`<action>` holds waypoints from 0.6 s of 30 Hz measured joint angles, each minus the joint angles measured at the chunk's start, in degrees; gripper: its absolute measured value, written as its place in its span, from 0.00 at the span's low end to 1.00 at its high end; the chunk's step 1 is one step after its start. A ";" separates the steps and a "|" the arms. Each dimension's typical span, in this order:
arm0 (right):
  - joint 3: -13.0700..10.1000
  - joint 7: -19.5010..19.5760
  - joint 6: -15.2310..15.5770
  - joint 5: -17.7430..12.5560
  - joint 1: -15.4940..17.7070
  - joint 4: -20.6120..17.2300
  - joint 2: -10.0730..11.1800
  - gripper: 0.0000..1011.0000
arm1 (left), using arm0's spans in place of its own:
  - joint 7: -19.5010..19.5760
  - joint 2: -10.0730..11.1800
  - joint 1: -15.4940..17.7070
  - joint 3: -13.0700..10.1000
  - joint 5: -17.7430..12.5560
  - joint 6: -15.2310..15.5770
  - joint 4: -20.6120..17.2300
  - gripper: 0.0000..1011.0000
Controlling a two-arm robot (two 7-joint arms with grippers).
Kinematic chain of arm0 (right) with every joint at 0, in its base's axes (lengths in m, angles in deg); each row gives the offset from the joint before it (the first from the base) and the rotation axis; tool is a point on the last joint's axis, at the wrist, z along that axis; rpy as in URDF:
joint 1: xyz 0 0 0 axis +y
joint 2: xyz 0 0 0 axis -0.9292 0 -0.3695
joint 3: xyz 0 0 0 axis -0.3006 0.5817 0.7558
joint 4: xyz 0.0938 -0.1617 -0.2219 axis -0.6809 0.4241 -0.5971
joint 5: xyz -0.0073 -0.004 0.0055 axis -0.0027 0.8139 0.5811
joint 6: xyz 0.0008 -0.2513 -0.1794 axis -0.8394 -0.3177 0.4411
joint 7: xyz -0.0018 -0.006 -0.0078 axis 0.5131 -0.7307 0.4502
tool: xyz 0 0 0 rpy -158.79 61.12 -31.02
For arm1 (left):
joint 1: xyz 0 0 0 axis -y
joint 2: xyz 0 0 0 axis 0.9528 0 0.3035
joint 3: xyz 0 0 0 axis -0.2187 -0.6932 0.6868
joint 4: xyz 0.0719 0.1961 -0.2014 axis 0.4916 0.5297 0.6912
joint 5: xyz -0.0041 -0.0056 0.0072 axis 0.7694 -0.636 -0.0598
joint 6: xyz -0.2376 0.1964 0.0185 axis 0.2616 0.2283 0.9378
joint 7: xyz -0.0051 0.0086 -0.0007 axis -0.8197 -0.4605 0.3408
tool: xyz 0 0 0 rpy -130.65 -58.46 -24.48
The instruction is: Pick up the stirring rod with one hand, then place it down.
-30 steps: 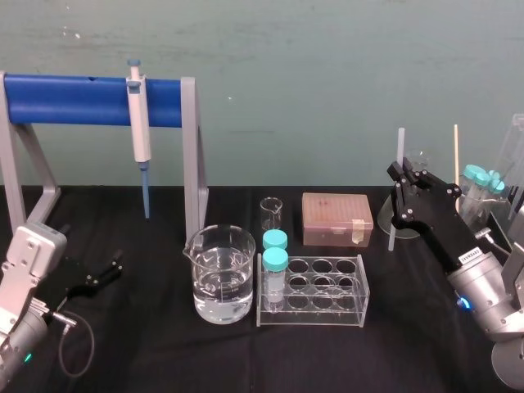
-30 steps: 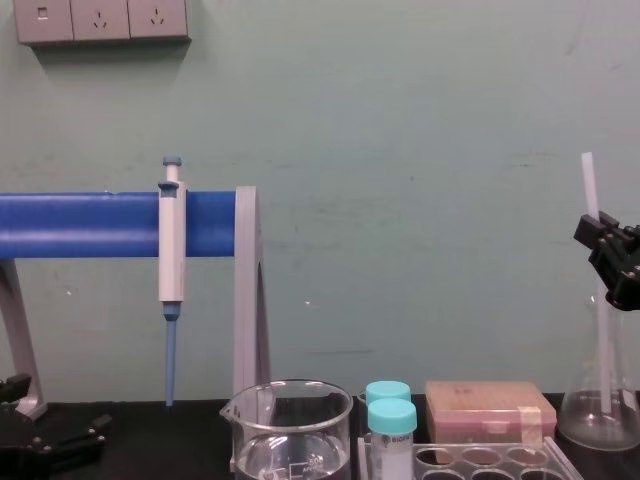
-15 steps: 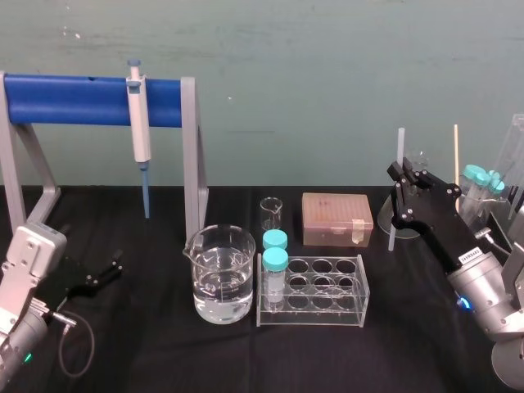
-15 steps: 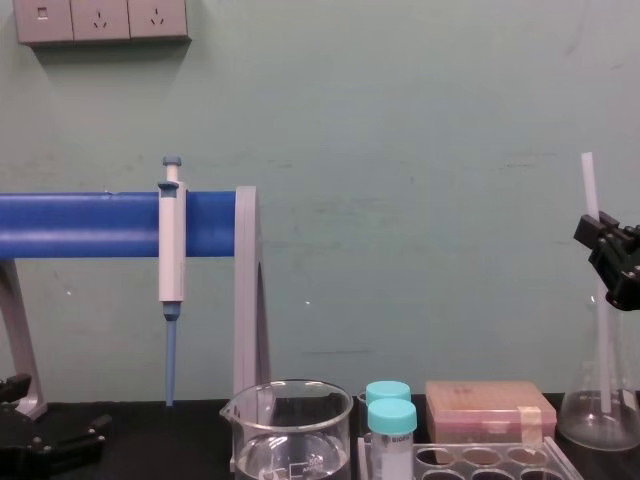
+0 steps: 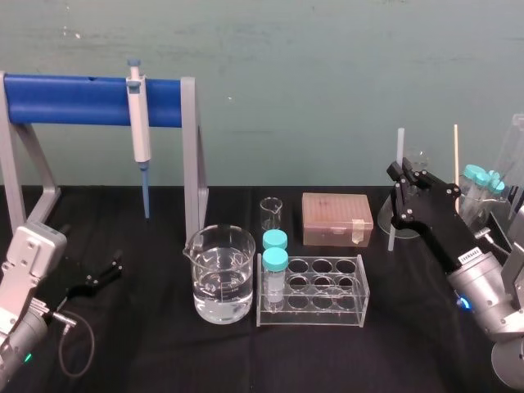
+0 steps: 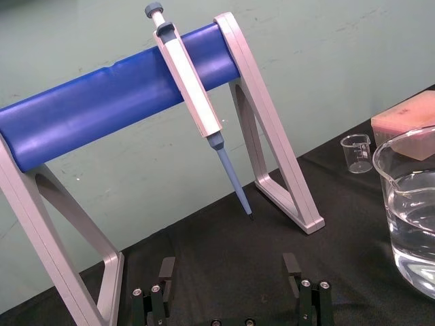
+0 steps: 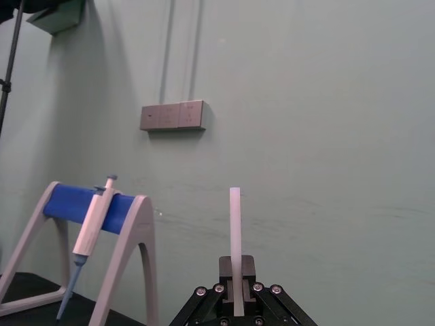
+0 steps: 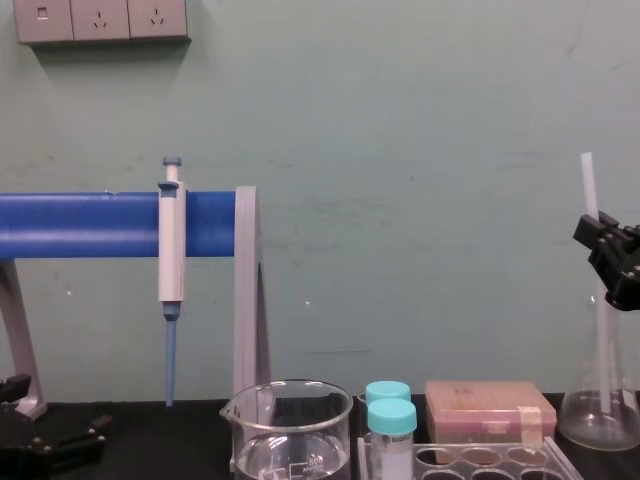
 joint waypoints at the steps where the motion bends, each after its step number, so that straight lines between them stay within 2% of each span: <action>1: -0.02 -0.15 0.01 0.06 0.00 0.00 -0.04 0.07 | 0.00 0.00 0.00 0.00 0.00 0.00 0.00 0.99; 8: 0.23 -3.20 0.25 0.07 -0.69 0.64 -0.35 0.07 | 0.00 0.00 0.00 0.00 0.00 0.00 0.00 0.99; 18: 1.19 -7.88 1.16 -1.60 -2.38 3.21 -1.32 0.07 | 0.00 0.00 0.00 0.00 0.00 0.00 0.00 0.99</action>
